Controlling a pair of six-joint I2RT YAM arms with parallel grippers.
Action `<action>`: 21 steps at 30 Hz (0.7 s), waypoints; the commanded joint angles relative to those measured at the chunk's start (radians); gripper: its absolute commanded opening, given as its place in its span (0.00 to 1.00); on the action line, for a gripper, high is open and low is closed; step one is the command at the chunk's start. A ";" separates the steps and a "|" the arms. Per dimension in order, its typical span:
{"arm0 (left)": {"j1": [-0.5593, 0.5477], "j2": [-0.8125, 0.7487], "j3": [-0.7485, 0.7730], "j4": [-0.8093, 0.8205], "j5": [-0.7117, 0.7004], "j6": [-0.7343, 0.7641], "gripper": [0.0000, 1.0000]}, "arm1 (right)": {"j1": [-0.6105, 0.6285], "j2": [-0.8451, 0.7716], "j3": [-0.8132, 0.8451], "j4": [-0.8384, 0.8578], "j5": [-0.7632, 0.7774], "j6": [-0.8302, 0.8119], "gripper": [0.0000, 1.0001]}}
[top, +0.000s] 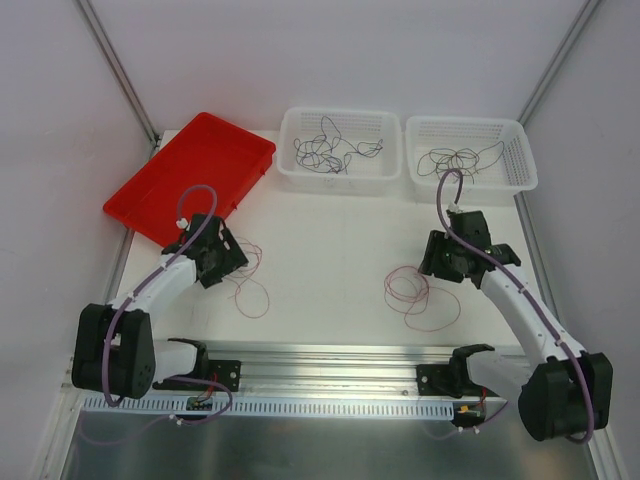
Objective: Untangle the cables
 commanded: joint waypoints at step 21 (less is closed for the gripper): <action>0.005 0.310 0.097 0.075 -0.114 -0.024 0.31 | 0.037 -0.343 0.013 0.001 -0.094 -0.034 0.93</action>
